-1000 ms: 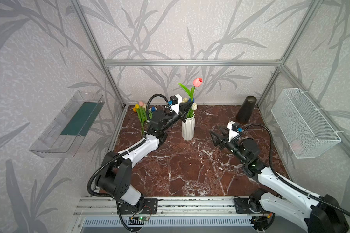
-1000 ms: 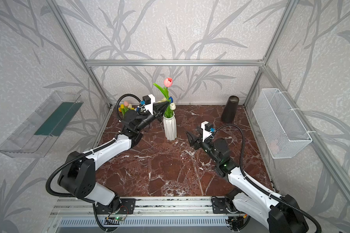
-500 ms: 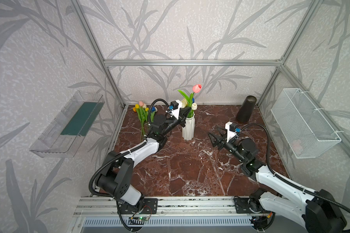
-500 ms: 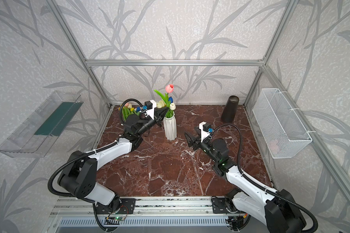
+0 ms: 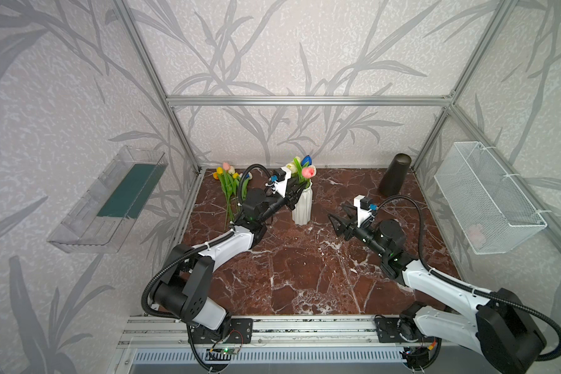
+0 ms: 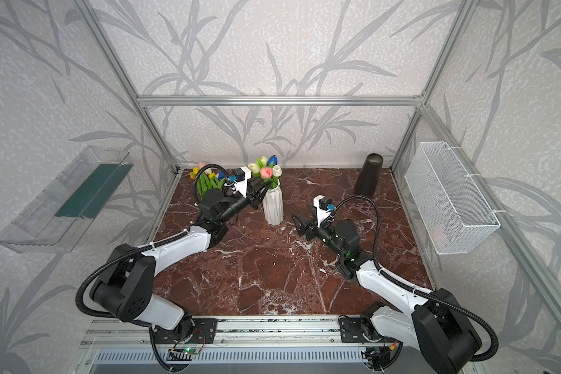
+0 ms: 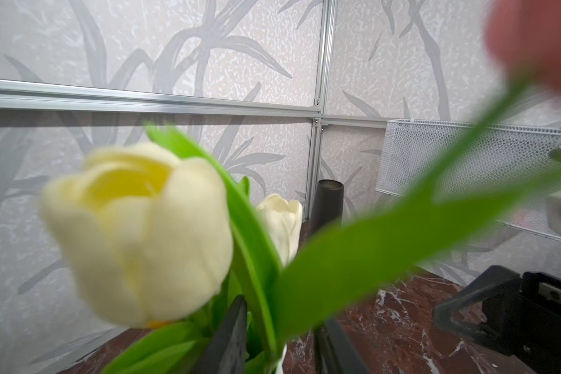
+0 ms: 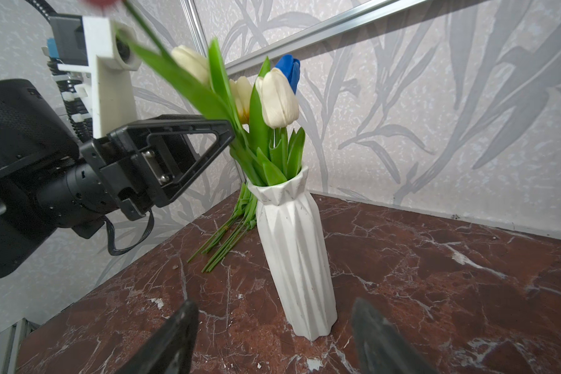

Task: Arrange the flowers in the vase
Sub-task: 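Lower the pink tulip into the vase with left gripper while right gripper nears, then open the left gripper and withdraw it while the right gripper grasps the vase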

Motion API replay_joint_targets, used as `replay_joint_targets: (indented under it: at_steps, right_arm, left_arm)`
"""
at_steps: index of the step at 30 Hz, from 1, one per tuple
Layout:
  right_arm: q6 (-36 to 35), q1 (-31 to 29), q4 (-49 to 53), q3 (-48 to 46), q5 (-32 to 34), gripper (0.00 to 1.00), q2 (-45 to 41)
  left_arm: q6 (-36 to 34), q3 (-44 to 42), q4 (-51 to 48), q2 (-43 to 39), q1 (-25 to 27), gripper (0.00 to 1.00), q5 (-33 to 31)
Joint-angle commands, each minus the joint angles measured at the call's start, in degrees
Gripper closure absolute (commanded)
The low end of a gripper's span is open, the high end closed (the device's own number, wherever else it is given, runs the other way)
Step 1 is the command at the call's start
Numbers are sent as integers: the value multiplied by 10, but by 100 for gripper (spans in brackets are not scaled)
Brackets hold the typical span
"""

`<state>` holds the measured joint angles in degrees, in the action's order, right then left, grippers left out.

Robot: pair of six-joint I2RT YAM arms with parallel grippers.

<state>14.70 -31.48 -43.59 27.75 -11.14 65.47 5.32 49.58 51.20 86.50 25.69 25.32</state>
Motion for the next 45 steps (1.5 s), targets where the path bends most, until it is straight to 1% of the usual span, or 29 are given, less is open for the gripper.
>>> replay_joint_targets:
  at_steps: [1,4,8,11,13,17,19,25,33,35,38,41,45]
  right_arm:
    - [-5,1,-21,29,-10,24,9]
    - [-7,1,-5,44,-8,24,20]
    - [-2,1,2,62,-13,23,43]
    - [7,1,-9,68,-26,23,60]
    - [14,1,-24,68,-30,23,69]
    - [24,1,-48,66,-39,22,83]
    - [27,1,-53,65,-41,22,85]
    - [26,1,-58,55,-35,22,83]
    - [27,1,-68,55,-34,22,110]
    - [26,1,-69,59,-37,22,118]
    - [21,1,-69,63,-38,22,127]
    - [6,1,-62,72,-38,19,136]
    - [-23,1,-59,95,-47,10,160]
  left_arm:
    - [-14,2,-21,-37,-5,63,-8]
    - [-15,5,-63,-57,-6,62,-29]
    - [-17,-2,-96,-91,-7,65,-45]
    - [-21,12,-144,-112,-7,71,-52]
    - [-19,12,-153,-121,-7,79,-66]
    - [-27,23,-159,-104,-7,83,-76]
    - [-26,33,-158,-89,-7,85,-63]
    - [-15,58,-152,-60,-6,86,-36]
    - [-15,65,-162,-21,-5,86,-40]
    - [-15,62,-163,-19,-5,86,-43]
    - [-11,57,-165,-37,-5,85,-40]
    - [-10,46,-165,-75,-5,79,-52]
    - [-9,36,-196,-132,-6,67,-75]
